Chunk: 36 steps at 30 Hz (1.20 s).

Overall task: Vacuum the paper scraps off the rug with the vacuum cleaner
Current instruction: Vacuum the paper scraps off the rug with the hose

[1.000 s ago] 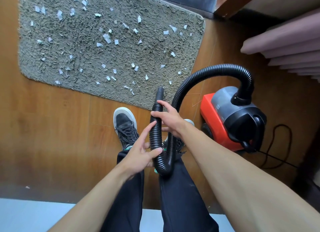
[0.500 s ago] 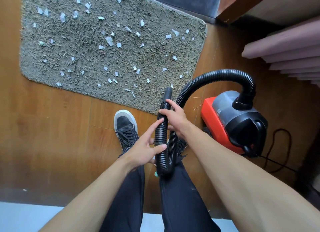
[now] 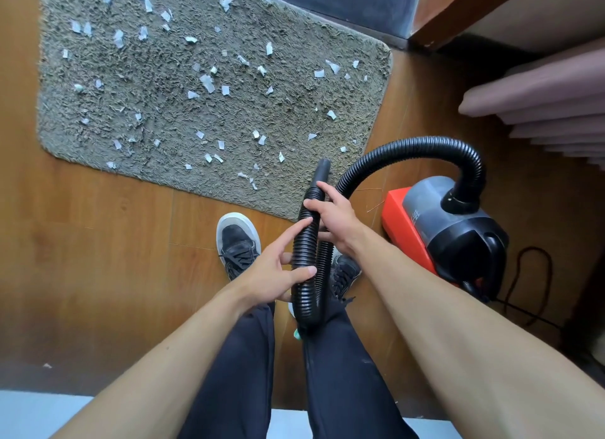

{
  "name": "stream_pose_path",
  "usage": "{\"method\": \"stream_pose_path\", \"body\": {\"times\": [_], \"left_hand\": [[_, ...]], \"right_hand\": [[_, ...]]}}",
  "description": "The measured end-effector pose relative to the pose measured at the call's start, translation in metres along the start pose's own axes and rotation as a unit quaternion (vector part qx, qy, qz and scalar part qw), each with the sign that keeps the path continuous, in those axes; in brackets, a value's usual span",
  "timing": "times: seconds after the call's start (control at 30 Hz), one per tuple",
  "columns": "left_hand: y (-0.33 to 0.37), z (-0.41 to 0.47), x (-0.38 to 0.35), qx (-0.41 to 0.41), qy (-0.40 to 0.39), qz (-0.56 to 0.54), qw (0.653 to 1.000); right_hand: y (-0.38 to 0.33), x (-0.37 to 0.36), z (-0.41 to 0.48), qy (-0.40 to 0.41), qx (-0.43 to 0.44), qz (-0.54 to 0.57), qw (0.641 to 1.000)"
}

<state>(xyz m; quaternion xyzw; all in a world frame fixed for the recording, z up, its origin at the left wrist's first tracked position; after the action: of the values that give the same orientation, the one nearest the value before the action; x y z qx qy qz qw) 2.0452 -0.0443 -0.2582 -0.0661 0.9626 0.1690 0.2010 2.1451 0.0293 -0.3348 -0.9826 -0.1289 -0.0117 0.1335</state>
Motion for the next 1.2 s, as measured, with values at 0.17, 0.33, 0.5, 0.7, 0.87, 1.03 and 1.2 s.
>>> {"method": "stream_pose_path", "body": {"times": [0.17,0.33,0.5,0.7,0.87,1.03,1.2], "left_hand": [[0.007,-0.002,0.010,-0.005,0.003,-0.001,1.000],[0.024,0.011,0.004,-0.001,-0.003,0.024,1.000],[0.029,0.028,-0.009,0.018,-0.025,0.057,0.998],[0.033,0.036,-0.019,0.009,-0.018,0.056,0.998],[0.035,0.033,-0.017,0.009,-0.014,0.048,0.999],[0.028,0.021,-0.014,0.010,-0.014,0.042,0.999],[0.022,0.009,-0.010,0.005,-0.009,0.016,1.000]], "right_hand": [[-0.009,-0.004,0.001,-0.023,0.009,0.012,1.000],[-0.017,0.013,0.006,0.025,0.013,0.049,0.998],[-0.016,0.041,0.009,0.066,0.004,0.048,0.997],[-0.026,0.053,0.013,0.068,0.020,0.032,0.997],[-0.028,0.047,0.013,0.040,0.004,0.018,0.999],[-0.020,0.034,0.007,0.018,-0.005,0.017,1.000],[-0.020,0.020,0.001,-0.013,0.002,0.009,1.000]]}}
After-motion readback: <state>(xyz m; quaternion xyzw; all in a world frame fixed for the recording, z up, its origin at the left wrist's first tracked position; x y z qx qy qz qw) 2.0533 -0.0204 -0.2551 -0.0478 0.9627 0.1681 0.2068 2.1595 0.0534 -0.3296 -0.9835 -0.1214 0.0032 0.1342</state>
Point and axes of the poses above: each hand's wrist, its own z-axis towards the middle knuckle, its own x-axis out of the back of the hand, y = z × x, the point moved 8 cm from there along z, towards the middle knuckle, and after that the axes turned 7 degrees about -z, right-handed, at the moved point
